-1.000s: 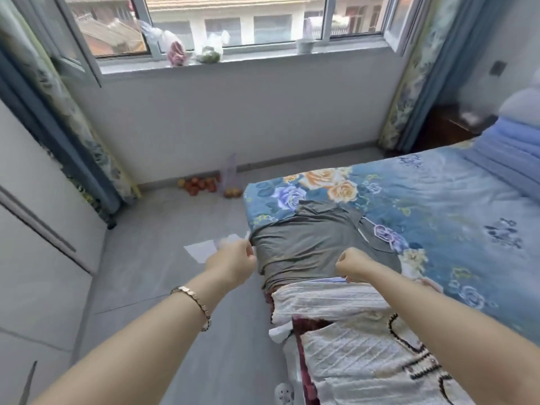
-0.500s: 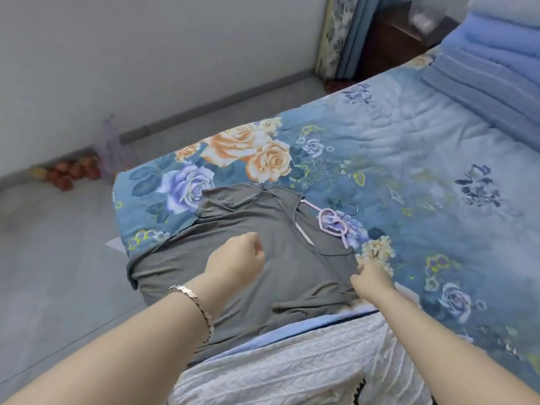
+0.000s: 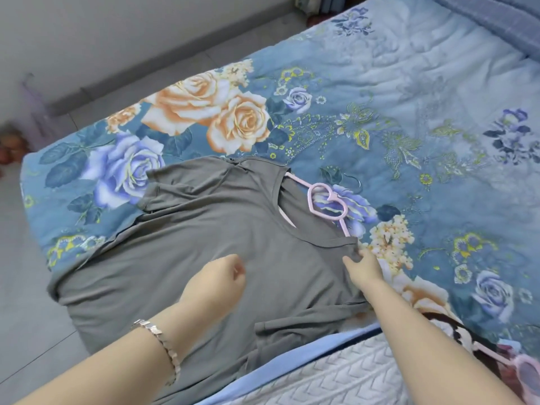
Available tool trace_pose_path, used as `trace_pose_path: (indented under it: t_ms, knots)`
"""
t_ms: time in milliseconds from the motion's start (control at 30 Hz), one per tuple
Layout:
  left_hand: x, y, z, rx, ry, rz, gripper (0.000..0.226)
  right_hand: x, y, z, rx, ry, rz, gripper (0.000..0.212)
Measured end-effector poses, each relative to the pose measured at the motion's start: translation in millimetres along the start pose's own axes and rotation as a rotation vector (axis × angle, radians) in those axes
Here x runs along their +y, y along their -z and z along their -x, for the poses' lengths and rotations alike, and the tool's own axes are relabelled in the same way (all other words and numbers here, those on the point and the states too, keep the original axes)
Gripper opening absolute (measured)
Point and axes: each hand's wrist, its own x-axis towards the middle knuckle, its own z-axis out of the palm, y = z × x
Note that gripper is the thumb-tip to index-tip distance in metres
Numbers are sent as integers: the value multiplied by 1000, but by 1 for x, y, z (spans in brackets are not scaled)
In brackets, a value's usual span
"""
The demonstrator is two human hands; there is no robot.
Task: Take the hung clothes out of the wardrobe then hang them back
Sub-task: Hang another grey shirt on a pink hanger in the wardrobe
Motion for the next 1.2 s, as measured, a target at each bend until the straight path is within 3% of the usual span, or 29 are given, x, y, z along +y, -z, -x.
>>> trace_pose_path:
  t_ms: [67, 167, 233, 333, 400, 500, 567, 667, 867, 967, 1200]
  knots:
    - [-9, 3, -1, -1, 35, 12, 22, -9, 8, 5, -3, 81, -50, 41]
    - [-18, 11, 3, 24, 35, 28, 19, -30, 24, 26, 26, 220, -209, 11]
    - [-22, 19, 8, 34, 41, 47, 17, -49, 33, 45, 49, 323, -233, 28]
    - [-28, 35, 25, 59, 57, 80, 13, -77, 36, 81, -20, 449, -220, 18]
    - [-33, 48, 43, 83, 65, 104, 14, -100, 37, 110, -28, 512, -215, 25]
    - [-44, 70, 76, 102, 70, 139, 14, -134, 39, 153, -38, 585, -223, 6]
    - [-53, 88, 102, 122, 76, 150, 13, -151, 36, 178, -33, 613, -209, 25]
    - [-72, 119, 145, 187, 95, 167, 13, -173, 31, 235, -114, 668, -273, 25]
    - [-136, 182, 262, 312, 166, 256, 22, -200, 22, 397, -403, 981, -54, 28]
    - [-174, 204, 339, 379, 188, 255, 21, -201, 19, 488, -463, 1095, 32, 34]
    - [-280, 204, 553, 545, 339, 336, 23, -162, -16, 696, -571, 1335, 168, 20]
